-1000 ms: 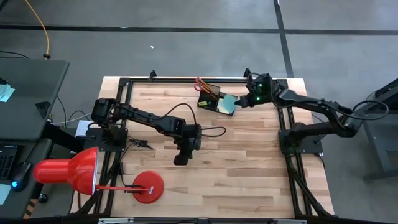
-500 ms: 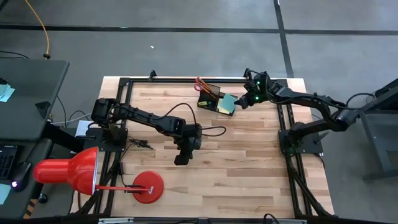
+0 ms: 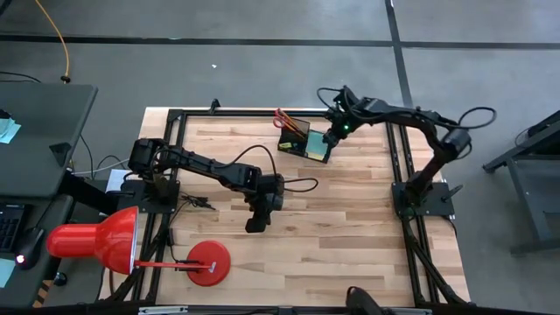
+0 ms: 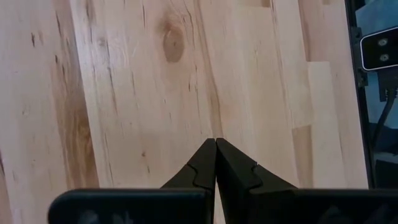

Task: Pick and place office supplies into organizer
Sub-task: Put the blue sticky notes in the black desk organizer, then return to Home Position

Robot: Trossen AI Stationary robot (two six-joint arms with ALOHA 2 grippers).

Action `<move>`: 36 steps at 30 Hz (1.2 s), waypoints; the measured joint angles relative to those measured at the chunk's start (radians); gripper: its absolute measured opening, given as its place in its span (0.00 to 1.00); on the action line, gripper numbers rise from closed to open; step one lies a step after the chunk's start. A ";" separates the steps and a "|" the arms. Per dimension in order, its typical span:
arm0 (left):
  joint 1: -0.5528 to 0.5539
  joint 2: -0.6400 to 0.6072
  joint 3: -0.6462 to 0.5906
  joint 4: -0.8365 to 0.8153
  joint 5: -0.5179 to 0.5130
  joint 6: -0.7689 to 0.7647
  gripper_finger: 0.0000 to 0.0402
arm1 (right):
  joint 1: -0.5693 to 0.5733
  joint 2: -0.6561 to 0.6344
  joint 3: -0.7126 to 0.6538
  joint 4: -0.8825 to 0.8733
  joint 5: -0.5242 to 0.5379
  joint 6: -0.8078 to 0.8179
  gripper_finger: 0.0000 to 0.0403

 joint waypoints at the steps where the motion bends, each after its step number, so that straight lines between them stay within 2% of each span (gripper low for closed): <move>1: 0.000 0.000 0.000 0.000 0.000 0.000 0.00 | 0.000 0.016 0.019 -0.015 -0.011 -0.009 0.00; 8: 0.000 0.000 0.000 0.007 -0.001 0.000 0.00 | 0.000 0.040 0.041 -0.034 -0.011 -0.023 0.00; 11: 0.000 0.000 0.000 0.015 -0.002 0.001 0.00 | 0.003 0.040 0.041 -0.033 -0.007 -0.030 0.04; 14: 0.000 0.000 0.000 0.031 -0.001 0.002 0.00 | 0.014 0.040 0.041 -0.035 0.014 -0.026 0.13; 20: 0.000 0.000 0.000 0.035 -0.001 0.003 0.00 | 0.029 0.040 0.041 -0.085 0.116 0.014 0.43; 23: 0.001 0.000 0.000 0.038 -0.009 0.005 0.00 | 0.029 0.040 0.040 -0.095 0.095 0.041 0.55; 26: 0.001 0.000 0.000 0.055 -0.011 0.007 0.00 | 0.030 0.032 0.040 -0.097 0.087 0.067 0.61; 30: 0.001 0.000 0.000 0.083 -0.033 0.006 0.00 | 0.049 -0.003 0.040 -0.026 0.092 0.125 0.62; 32: 0.009 0.000 0.000 0.094 -0.042 0.004 0.00 | 0.061 -0.031 0.040 0.017 0.041 0.163 0.62; 36: 0.034 -0.020 -0.002 0.158 -0.058 -0.045 0.00 | 0.108 -0.109 0.040 0.078 -0.135 0.183 0.62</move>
